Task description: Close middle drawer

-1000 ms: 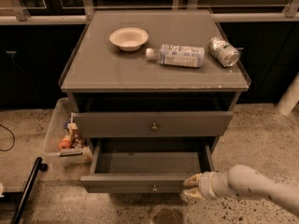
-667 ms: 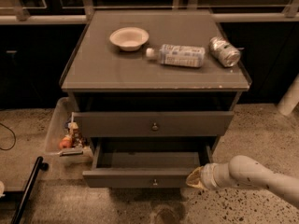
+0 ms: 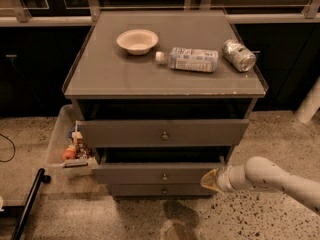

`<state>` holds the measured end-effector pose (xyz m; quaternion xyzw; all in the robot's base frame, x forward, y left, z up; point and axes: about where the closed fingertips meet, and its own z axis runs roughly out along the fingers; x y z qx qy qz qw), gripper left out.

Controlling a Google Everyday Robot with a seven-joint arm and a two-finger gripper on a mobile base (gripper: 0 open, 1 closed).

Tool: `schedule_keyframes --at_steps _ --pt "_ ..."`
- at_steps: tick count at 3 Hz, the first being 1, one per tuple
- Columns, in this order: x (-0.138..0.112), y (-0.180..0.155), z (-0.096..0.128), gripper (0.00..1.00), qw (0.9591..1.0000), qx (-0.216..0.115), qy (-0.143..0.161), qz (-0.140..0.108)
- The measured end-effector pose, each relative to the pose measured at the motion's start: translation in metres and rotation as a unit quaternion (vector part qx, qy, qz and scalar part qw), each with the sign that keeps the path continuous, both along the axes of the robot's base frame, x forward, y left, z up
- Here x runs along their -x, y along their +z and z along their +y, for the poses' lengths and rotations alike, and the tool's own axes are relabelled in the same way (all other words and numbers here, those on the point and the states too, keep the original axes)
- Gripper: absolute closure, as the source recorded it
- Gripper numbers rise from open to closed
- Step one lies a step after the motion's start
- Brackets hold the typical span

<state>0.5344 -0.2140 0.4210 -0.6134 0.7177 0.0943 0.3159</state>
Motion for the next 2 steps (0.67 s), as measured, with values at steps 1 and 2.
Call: schedule_keyframes --at_steps 1,2 --pt "0.0000 0.0000 0.0000 0.57 1.0000 0.000 0.000 0.000" --pt "0.0000 0.0000 0.0000 0.36 1.0000 0.000 0.000 0.000"
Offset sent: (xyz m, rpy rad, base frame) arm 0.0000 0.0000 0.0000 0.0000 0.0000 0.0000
